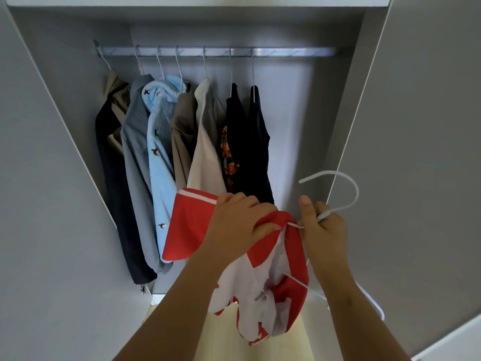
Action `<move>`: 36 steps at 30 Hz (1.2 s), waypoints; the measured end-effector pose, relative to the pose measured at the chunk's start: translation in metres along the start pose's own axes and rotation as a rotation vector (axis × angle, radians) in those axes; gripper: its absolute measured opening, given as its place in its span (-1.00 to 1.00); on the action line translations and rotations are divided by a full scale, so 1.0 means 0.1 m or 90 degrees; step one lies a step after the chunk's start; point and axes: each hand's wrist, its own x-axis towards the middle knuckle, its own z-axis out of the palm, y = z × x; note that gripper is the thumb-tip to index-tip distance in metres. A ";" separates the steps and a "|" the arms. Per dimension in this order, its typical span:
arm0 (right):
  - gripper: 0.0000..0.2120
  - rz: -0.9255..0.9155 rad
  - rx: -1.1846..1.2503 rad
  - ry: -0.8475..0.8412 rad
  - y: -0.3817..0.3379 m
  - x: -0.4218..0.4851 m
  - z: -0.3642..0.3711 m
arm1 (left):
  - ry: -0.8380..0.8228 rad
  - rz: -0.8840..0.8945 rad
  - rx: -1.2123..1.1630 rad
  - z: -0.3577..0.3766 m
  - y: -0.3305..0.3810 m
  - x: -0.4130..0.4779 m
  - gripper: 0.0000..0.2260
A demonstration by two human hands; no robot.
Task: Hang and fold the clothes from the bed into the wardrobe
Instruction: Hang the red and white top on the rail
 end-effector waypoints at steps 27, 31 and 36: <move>-0.91 0.533 0.141 -0.152 0.82 -0.02 0.11 | 0.181 -0.303 -0.308 -0.34 -0.60 -0.32 -0.74; -0.89 0.591 0.319 -0.185 0.76 0.11 -0.01 | 0.172 -0.344 -0.333 -0.33 -0.73 -0.50 -0.69; -0.80 0.572 0.446 -0.242 0.79 0.16 -0.14 | 0.244 -0.491 -0.449 -0.26 -0.84 -0.58 -0.63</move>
